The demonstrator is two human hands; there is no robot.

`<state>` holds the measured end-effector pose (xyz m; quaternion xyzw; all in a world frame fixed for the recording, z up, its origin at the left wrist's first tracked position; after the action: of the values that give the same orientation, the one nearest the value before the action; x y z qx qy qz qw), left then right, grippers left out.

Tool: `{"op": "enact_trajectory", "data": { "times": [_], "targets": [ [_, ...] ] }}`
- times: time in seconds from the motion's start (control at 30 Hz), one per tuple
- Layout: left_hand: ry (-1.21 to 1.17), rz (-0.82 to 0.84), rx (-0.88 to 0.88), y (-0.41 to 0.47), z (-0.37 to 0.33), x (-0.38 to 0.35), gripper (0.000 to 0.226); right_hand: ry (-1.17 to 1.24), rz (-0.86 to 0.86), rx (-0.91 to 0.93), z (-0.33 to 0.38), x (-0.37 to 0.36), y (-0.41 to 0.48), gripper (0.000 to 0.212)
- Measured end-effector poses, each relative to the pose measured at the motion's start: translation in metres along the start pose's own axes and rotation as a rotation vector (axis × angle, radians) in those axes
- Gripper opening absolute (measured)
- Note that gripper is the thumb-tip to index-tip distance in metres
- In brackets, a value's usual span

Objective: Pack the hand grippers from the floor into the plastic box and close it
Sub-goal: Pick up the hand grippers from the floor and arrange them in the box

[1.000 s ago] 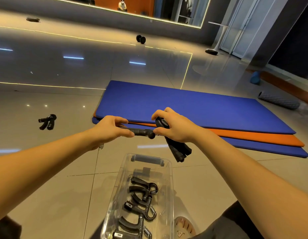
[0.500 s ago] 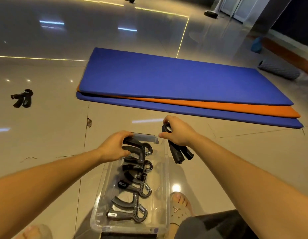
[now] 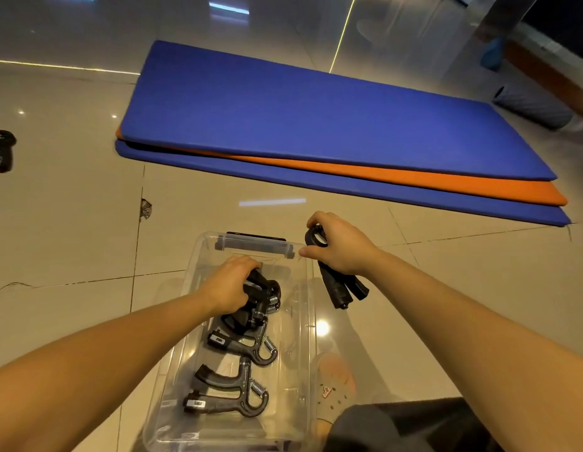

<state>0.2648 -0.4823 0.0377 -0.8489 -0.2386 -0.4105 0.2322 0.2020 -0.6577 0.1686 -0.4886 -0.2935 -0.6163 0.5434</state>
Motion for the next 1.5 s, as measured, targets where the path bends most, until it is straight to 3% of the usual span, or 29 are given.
{"op": "enact_trajectory", "data": {
  "times": [0.33, 0.57, 0.67, 0.77, 0.83, 1.07, 1.17, 1.27, 1.37, 1.5],
  "targets": [
    [0.709, 0.04, -0.095, -0.002, -0.005, -0.014, 0.054, 0.031, 0.018, 0.034, 0.006, -0.005, 0.011, 0.057],
    [0.809, 0.053, -0.079, 0.0, -0.005, -0.021, 0.042, 0.049, 0.022, 0.049, 0.009, -0.006, 0.005, 0.059],
    [0.652, 0.032, -0.037, 0.001, -0.001, -0.018, 0.045, 0.069, 0.015, 0.03, 0.007, -0.001, 0.003, 0.057],
    [0.152, -0.01, 0.097, 0.001, -0.002, 0.008, 0.055, 0.097, -0.021, 0.0, 0.007, 0.01, 0.003, 0.054],
    [-0.069, -0.074, 0.097, -0.003, -0.015, 0.038, 0.06, 0.118, -0.049, -0.019, 0.012, 0.02, 0.004, 0.052],
    [-0.38, -0.248, 0.018, -0.046, -0.067, 0.116, 0.053, 0.138, -0.186, -0.06, 0.041, 0.051, 0.001, 0.054],
    [-0.591, -0.232, -0.034, -0.064, -0.094, 0.12, 0.061, 0.226, -0.273, -0.123, 0.049, 0.064, -0.005, 0.05],
    [-0.621, -0.255, -0.076, -0.076, -0.114, 0.12, 0.058, 0.374, -0.358, -0.17, 0.058, 0.071, -0.009, 0.05],
    [-0.545, -0.399, -0.1, -0.089, -0.12, 0.134, 0.06, 0.471, -0.414, -0.197, 0.068, 0.075, -0.012, 0.05],
    [-0.537, -0.494, -0.103, -0.101, -0.116, 0.156, 0.049, 0.651, -0.384, -0.269, 0.07, 0.077, -0.015, 0.038]
  ]
}}
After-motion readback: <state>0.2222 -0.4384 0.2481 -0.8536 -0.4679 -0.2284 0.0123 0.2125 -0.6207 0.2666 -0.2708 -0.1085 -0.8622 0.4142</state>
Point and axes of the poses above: each hand's wrist, its own y-axis towards the middle knuckle, its own x-axis out of the back of the hand, z = x × y, the point moved 9 cm from there along y, towards the middle knuckle, and after that the axes turned 2 degrees about x, right-handed, at the moved point
